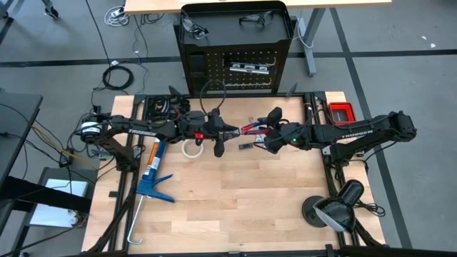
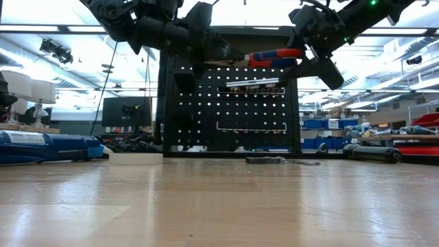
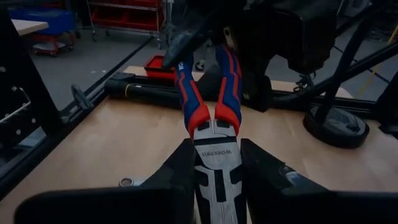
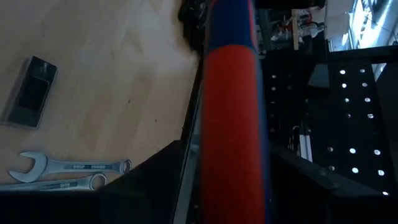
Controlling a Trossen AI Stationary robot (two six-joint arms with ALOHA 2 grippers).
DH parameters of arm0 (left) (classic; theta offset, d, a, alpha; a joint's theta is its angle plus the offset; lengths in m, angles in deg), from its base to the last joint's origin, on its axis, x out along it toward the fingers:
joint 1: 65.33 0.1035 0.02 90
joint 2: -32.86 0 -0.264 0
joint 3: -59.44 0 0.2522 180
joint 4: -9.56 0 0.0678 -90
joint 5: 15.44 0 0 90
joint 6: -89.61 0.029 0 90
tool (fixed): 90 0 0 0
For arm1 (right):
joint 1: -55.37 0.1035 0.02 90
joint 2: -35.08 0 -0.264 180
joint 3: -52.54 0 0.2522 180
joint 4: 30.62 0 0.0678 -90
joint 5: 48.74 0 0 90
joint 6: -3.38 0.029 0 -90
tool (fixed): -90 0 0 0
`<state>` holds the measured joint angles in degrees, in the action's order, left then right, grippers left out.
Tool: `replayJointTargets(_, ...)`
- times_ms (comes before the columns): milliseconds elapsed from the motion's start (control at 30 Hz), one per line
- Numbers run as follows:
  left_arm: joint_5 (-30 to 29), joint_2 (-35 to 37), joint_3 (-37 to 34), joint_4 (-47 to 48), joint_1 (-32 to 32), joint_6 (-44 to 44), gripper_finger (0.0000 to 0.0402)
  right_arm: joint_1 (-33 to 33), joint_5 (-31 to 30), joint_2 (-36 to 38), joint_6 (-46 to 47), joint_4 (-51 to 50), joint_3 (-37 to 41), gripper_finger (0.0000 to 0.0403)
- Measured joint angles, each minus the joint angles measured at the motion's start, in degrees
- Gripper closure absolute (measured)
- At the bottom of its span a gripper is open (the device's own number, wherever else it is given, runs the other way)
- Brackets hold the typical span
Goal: Hang tools onto peg board
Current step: Put the pliers on the peg board bin
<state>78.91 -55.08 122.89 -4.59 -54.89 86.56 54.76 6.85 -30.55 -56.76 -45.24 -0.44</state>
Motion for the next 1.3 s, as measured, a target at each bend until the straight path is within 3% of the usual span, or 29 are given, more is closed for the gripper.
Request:
replayJointTargets(233,0.3,0.0,0.0,-0.1,0.0,0.0,0.0318,0.1,-0.6,0.0,0.7,0.5,0.0,0.0317)
replayJointTargets(333,0.2,0.0,0.0,-0.5,0.0,0.1,0.0343,0.1,-1.0,-0.1,0.7,0.9,0.1,0.0319)
replayJointTargets(500,-6.6,1.3,0.1,0.2,0.0,1.2,0.0278,0.0,-2.4,-0.1,2.8,1.2,0.1,0.0319)
replayJointTargets(733,-14.0,10.7,0.1,-0.1,-0.5,13.7,0.0214,-0.2,-6.5,-0.1,9.5,-2.2,-2.3,0.0319)
replayJointTargets(967,-22.3,14.6,0.1,-0.1,-4.3,26.8,0.0216,-4.7,1.8,0.0,30.2,-16.0,-13.4,0.0319)
replayJointTargets(1100,-28.7,14.5,-0.7,-3.1,-7.5,33.7,0.0232,-8.5,2.4,-0.2,42.0,-23.3,-20.2,0.0319)
replayJointTargets(1300,-30.7,14.5,-5.9,-13.8,-9.0,34.6,0.0253,-12.7,2.6,-4.5,53.2,-33.0,-31.4,0.0319)
